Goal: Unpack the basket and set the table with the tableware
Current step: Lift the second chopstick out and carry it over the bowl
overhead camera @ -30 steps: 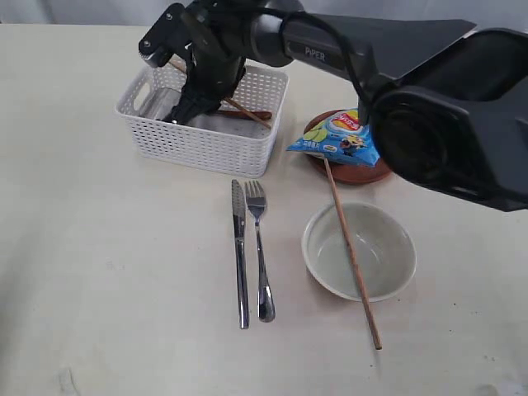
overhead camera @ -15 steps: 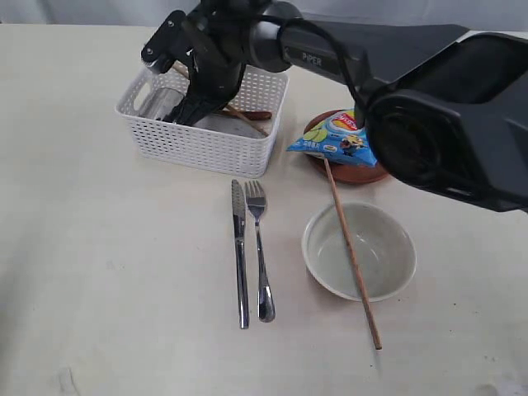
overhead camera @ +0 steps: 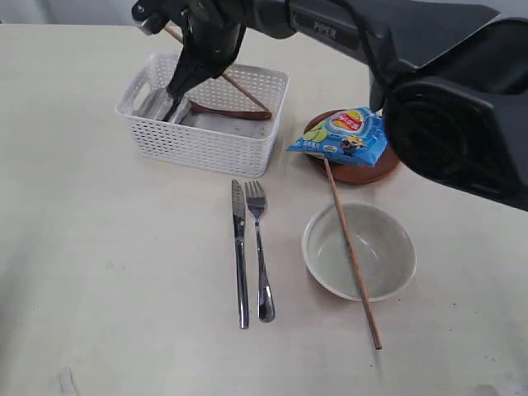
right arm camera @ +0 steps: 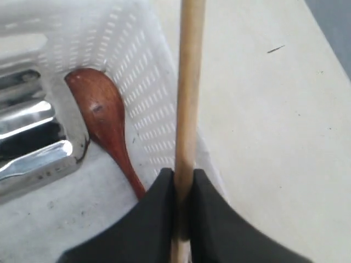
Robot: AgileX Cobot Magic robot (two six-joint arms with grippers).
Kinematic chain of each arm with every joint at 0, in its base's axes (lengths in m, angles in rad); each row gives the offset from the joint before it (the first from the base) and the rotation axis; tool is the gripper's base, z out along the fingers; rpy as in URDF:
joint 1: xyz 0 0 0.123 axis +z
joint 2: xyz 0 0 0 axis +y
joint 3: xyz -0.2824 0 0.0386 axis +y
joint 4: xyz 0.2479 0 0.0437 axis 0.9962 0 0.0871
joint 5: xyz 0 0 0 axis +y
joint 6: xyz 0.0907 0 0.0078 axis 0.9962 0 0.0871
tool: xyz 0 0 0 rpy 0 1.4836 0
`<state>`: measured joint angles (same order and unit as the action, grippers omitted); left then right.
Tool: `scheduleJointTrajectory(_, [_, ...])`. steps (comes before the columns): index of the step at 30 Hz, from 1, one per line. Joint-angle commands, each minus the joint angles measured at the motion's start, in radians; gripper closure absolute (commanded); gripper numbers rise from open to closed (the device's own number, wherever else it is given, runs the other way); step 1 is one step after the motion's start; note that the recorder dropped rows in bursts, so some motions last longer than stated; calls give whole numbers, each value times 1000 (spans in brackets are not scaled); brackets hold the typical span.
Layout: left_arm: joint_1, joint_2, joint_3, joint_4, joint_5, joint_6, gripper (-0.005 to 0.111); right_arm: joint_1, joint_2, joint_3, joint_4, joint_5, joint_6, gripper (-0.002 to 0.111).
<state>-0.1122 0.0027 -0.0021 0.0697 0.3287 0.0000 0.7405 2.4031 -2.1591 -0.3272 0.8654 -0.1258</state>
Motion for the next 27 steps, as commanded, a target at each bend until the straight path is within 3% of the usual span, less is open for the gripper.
scheduleJointTrajectory(1, [-8,-3,2,5,-7,0,107,-4,-60,-9,73,38,8,109])
scheduleJointTrajectory(6, [-8,-3,2,5,-7,0,107,-36,-136,-9,155,119,27,109])
scheduleJointTrajectory(12, [-8,-3,2,5,-7,0,107,-128,-207,-9,302,351,65,109])
scheduleJointTrajectory(15, [-8,-3,2,5,-7,0,107,-173,-240,14,344,356,74,109])
scheduleJointTrajectory(19, [-8,-3,2,5,-7,0,107,-227,-352,169,373,356,137,109])
scheduleJointTrajectory(27, [-8,-3,2,5,-7,0,107,-300,-659,640,468,329,137,109])
